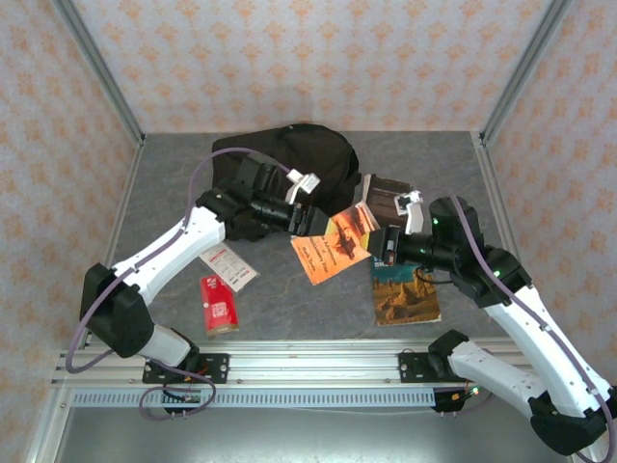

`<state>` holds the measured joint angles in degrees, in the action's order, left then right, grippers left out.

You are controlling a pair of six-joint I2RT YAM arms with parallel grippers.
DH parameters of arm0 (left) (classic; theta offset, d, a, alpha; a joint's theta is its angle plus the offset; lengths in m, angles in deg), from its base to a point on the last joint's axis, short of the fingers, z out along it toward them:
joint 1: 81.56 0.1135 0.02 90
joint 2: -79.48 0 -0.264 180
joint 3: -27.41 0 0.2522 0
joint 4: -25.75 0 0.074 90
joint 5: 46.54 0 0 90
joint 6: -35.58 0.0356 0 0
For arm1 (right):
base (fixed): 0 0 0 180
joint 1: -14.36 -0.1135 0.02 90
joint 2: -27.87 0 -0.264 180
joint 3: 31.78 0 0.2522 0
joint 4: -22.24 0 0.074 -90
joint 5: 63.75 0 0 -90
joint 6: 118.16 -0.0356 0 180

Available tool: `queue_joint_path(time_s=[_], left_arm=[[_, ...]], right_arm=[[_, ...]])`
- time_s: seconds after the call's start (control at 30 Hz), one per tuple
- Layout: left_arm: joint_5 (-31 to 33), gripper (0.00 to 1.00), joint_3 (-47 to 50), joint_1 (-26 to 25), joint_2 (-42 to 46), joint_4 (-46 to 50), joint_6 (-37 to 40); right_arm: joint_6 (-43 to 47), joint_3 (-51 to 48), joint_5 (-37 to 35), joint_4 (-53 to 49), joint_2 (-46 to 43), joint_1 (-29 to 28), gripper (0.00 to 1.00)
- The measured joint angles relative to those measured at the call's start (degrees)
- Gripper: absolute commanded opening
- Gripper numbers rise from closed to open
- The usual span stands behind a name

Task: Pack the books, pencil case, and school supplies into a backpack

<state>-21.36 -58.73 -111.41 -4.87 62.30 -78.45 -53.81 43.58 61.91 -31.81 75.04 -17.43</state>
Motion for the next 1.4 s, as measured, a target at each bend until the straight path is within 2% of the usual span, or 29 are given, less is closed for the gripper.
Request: queue_joint_path(time_s=[0.23, 0.27, 0.33, 0.43, 0.47, 0.6, 0.77, 1.0, 1.2, 1.4], left_arm=[[-2.54, 0.08, 0.15, -0.07, 2.64, -5.18, -1.79], [-2.51, 0.03, 0.17, -0.07, 2.89, -5.29, -2.03], [-2.21, 0.0, 0.2, -0.04, 2.91, -5.68, -2.49], [-1.84, 0.0, 0.22, -0.07, 2.95, -5.46, -3.1], [-1.53, 0.0, 0.22, -0.07, 3.02, -5.05, -2.86], [-0.11, 0.0, 0.24, -0.07, 4.35, -1.88, -0.72], [-0.59, 0.0, 1.49, -1.25, 8.61, -1.44, 1.27], [-2.86, 0.0, 1.62, -6.34, 13.84, 1.51, 5.81], [-3.82, 0.0, 1.62, -7.8, 16.2, 4.68, 9.2], [-3.8, 0.0, 1.55, -8.04, 16.04, 5.16, 9.64]], right_arm=[[0.0, 0.98, -4.39, -1.42, 2.12, 0.13, 0.08], [0.0, 1.14, -5.05, -1.44, 2.43, 0.13, 0.16], [-0.17, 1.88, -6.54, -1.42, 2.86, 0.11, 0.52], [0.24, 4.42, -11.89, -1.9, 3.72, 0.37, 0.97], [0.57, 5.35, -13.57, -2.29, 3.93, 0.39, 0.99], [3.43, 8.33, -16.26, -4.13, 4.11, 0.46, 0.99], [6.8, 9.62, -11.06, -4.83, 4.11, 0.46, 0.99], [9.4, 9.49, 2.4, -4.74, 4.28, 0.44, 0.99], [9.11, 6.97, 15.08, -1.81, 2.82, 0.46, 0.77], [6.49, 2.23, 22.86, 1.11, 0.46, 0.46, 0.77]])
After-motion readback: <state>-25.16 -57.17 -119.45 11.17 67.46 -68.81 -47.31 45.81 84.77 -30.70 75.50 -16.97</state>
